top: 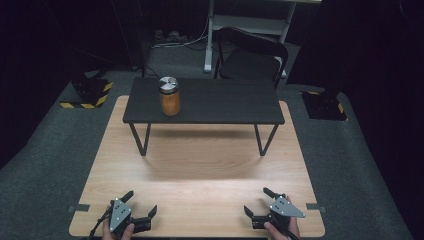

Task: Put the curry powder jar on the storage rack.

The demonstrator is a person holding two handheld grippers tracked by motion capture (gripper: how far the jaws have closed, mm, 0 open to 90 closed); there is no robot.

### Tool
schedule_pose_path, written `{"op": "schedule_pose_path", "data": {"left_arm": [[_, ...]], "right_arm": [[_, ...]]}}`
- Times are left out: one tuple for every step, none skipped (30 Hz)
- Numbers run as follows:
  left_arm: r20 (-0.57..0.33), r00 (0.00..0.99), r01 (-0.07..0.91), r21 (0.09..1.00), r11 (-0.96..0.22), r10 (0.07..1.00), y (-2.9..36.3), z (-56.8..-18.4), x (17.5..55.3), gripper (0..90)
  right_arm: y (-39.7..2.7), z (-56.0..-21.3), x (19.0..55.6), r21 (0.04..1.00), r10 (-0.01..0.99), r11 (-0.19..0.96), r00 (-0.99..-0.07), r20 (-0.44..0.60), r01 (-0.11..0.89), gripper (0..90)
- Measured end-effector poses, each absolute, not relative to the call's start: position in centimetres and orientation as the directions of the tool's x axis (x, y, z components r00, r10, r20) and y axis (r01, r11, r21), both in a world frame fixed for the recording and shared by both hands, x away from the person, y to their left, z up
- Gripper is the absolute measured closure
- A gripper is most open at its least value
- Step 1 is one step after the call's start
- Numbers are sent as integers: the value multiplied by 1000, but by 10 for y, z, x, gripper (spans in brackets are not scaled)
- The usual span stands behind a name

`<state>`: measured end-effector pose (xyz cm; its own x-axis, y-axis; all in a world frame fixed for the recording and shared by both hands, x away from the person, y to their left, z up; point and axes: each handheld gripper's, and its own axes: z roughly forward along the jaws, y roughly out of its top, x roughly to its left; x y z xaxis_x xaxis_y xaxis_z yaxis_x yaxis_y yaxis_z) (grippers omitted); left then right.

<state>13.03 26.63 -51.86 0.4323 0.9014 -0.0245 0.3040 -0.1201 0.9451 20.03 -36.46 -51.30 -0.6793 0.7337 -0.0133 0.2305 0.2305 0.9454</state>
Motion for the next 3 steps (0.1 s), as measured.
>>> {"op": "schedule_pose_path", "data": {"left_arm": [[-24, 432, 304, 945, -120, 902, 267, -519, 130, 5], [-26, 432, 304, 946, -118, 902, 267, -519, 130, 5], [-27, 432, 304, 945, -117, 902, 267, -519, 130, 6]], "right_arm": [[-365, -513, 200, 945, 734, 231, -680, -13, 231, 1], [-365, -513, 201, 945, 733, 231, -680, -13, 231, 1], [-365, -513, 201, 945, 733, 231, -680, -13, 231, 1]]}}
